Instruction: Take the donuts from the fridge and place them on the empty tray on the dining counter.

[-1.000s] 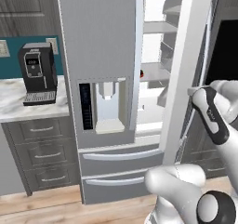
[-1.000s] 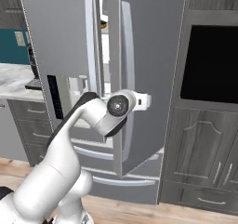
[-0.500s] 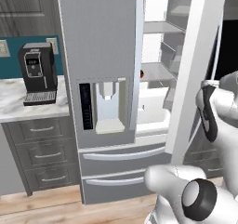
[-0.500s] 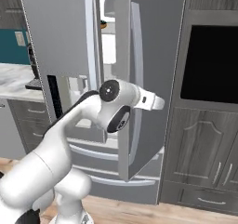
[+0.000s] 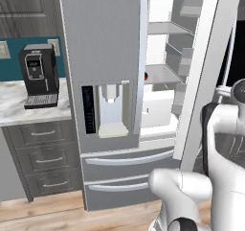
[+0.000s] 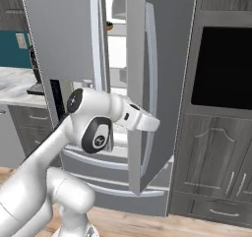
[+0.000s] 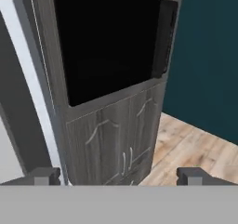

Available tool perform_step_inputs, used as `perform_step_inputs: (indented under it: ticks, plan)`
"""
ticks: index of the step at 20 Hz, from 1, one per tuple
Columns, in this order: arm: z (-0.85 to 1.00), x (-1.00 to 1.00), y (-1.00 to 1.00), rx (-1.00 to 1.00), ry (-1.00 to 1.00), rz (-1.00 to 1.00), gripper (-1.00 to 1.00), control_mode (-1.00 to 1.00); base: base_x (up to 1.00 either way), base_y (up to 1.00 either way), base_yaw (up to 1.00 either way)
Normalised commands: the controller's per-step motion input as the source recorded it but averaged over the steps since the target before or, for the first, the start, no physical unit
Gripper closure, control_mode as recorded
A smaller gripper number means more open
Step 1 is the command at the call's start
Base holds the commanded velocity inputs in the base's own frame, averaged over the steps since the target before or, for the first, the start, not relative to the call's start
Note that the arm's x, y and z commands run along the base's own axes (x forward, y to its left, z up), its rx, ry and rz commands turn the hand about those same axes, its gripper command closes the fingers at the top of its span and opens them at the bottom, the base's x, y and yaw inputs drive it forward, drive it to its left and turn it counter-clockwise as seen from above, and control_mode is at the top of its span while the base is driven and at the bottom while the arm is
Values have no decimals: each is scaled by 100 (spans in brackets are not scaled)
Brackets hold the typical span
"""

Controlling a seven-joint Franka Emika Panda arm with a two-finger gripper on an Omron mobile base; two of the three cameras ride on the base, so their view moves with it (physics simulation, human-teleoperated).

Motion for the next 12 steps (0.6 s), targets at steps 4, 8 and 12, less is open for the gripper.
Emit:
perform_step_inputs:
  ticks: [4, 8, 12]
  plan:
    - [54, -99, 96, -21, 8, 3, -100, -100, 0, 0, 0]
    - [38, -54, 100, -27, 16, 8, -100, -100, 0, 0, 0]
    - [22, -4, 100, -40, 30, 13, -100, -100, 0, 0, 0]
